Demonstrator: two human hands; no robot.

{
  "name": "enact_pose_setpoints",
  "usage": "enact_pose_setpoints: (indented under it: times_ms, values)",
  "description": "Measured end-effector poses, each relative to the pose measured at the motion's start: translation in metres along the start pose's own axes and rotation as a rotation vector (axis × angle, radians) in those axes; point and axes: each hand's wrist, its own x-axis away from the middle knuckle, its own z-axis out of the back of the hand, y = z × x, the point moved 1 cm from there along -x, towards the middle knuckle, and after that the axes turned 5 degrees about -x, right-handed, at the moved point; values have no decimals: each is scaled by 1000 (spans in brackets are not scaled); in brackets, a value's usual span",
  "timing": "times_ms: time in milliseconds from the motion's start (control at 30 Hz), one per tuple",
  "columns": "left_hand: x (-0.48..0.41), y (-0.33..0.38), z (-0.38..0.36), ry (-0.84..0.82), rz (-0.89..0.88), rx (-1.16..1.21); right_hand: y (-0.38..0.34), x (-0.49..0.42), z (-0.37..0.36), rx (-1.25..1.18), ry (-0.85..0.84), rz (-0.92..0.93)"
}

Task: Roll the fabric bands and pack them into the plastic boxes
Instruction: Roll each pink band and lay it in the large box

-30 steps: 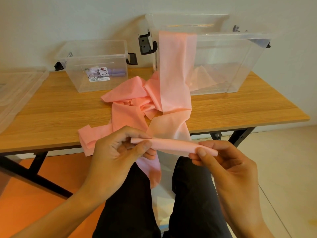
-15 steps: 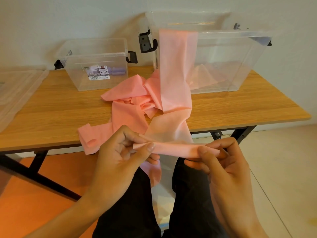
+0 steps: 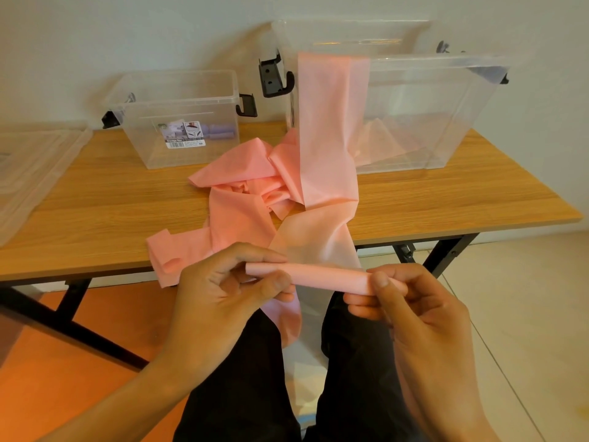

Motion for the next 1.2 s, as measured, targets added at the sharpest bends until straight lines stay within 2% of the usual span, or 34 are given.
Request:
enact_pose_setpoints:
  times_ms: [433,733,933,1067,1200]
  values:
    - [-2,-2,-1,22,44,84,-2,-1,-4,1,3,-36]
    - [0,-3,0,-54,-27,37,-3,-1,-3,-17,-11,-75]
    - [0,-1,3,-43,17,-10,-6,-1,1,9,-63,-90]
    - [1,-3,1,-16,49,32,-4,1,-4,74,-61,-80]
    - [2,1,-3,-25,42,81,-2,3,-7,22,-60,-119]
